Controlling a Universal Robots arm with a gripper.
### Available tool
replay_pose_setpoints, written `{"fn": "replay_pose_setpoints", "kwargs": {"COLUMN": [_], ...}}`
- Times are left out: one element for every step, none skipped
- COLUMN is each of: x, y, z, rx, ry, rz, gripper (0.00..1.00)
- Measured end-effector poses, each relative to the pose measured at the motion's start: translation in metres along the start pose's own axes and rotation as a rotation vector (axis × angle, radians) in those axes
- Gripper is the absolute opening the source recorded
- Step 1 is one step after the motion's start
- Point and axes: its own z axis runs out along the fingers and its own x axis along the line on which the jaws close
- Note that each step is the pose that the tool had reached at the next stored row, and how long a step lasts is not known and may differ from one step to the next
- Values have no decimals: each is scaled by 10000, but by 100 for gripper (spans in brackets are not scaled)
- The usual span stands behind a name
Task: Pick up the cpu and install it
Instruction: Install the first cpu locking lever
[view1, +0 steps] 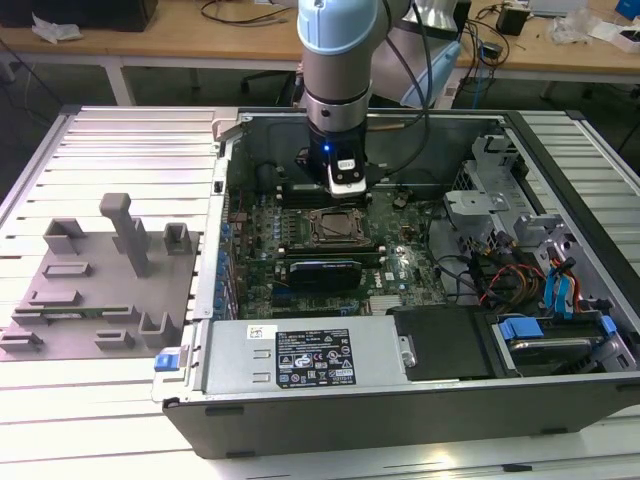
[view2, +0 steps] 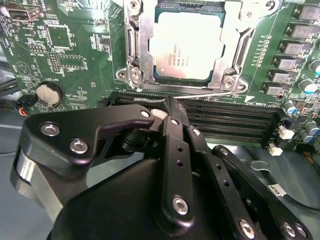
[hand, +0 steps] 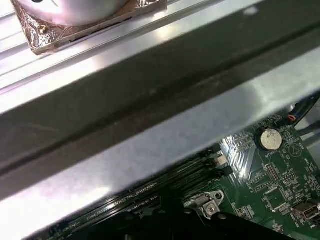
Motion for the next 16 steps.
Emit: {"fn": "replay_pose_setpoints", "kwargs": {"x": [17,16,16,17,17,17,17,17,17,17,16,16,16,15,14,14], "y": [33,33,33,33,33,33,33,33,33,33,34,36,38,41,44,46], "z": [6,5,5,5,5,5,5,5,5,4,-2,-12,-26,-42,-56,-70], "rx": [-3,1,2,3,3,3,2,3,2,2,4,3,1,0,-2,-2], "ry": [-1,-3,-3,-3,-3,-3,-3,-3,-3,-4,-2,1,5,9,13,17], "rz": [0,-1,-2,-2,-1,-1,-1,-1,-1,-1,-10,-26,-46,-71,-96,-119], "gripper": [11,11,11,11,11,11,11,11,11,11,11,11,11,11,11,11]}}
